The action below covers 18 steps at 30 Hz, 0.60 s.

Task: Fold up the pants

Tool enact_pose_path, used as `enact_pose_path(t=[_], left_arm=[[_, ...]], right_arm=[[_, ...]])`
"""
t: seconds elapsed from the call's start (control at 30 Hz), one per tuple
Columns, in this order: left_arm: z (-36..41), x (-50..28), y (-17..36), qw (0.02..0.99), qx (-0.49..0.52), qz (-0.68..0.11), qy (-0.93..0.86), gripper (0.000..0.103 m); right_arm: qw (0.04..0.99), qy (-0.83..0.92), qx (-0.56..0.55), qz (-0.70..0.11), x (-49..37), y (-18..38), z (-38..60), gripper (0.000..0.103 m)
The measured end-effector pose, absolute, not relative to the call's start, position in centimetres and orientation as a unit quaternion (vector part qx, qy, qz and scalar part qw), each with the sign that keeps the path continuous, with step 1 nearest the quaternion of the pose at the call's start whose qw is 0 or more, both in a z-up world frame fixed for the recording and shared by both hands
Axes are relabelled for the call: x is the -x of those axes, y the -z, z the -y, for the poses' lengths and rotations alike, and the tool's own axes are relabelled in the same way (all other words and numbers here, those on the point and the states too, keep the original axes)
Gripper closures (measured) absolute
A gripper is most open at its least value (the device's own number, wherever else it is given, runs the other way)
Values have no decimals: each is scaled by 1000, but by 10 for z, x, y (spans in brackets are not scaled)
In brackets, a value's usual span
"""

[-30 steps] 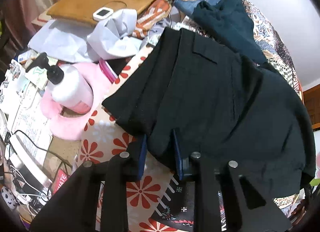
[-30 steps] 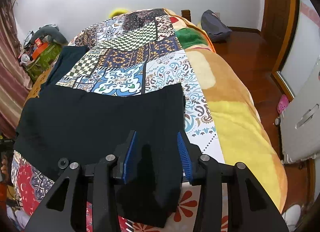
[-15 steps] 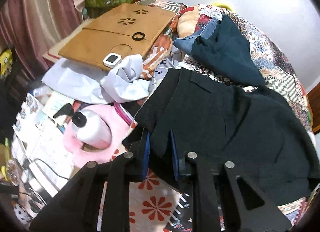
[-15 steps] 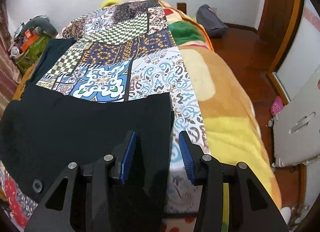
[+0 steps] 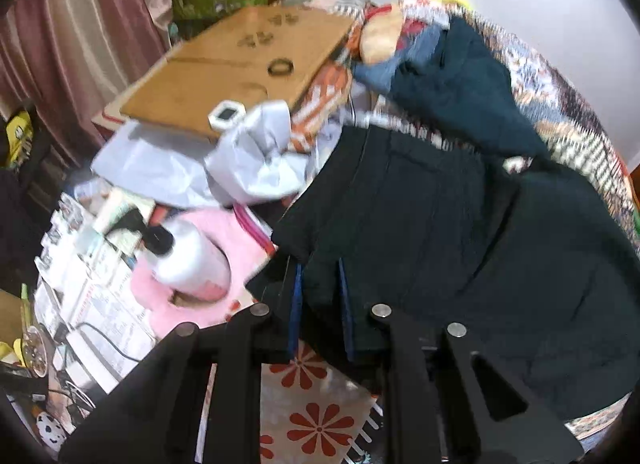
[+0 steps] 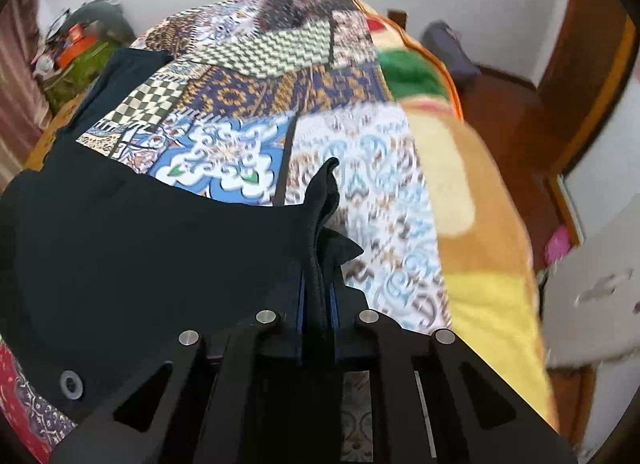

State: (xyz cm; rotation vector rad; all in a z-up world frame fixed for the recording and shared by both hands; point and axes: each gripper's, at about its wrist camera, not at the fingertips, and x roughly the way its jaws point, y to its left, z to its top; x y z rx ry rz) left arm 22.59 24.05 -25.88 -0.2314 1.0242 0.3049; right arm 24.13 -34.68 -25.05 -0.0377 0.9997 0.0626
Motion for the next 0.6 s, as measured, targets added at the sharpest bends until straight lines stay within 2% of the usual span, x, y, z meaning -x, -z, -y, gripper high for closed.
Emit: enact_pose_path(t=[0.27,0.43,0.6], left_arm=[[-238,-225,218,874,97,-451,-151,87],[-234,-227,246,858,109,-481,-141,87],[-242,-220,293,824,154,-531,-121,87]], right_arm=[[896,-8,76,-437,-277,208,355,95],[875,1,89,-476,-310,234,355,94],[854,18,104,-509,-311,259,352,83]])
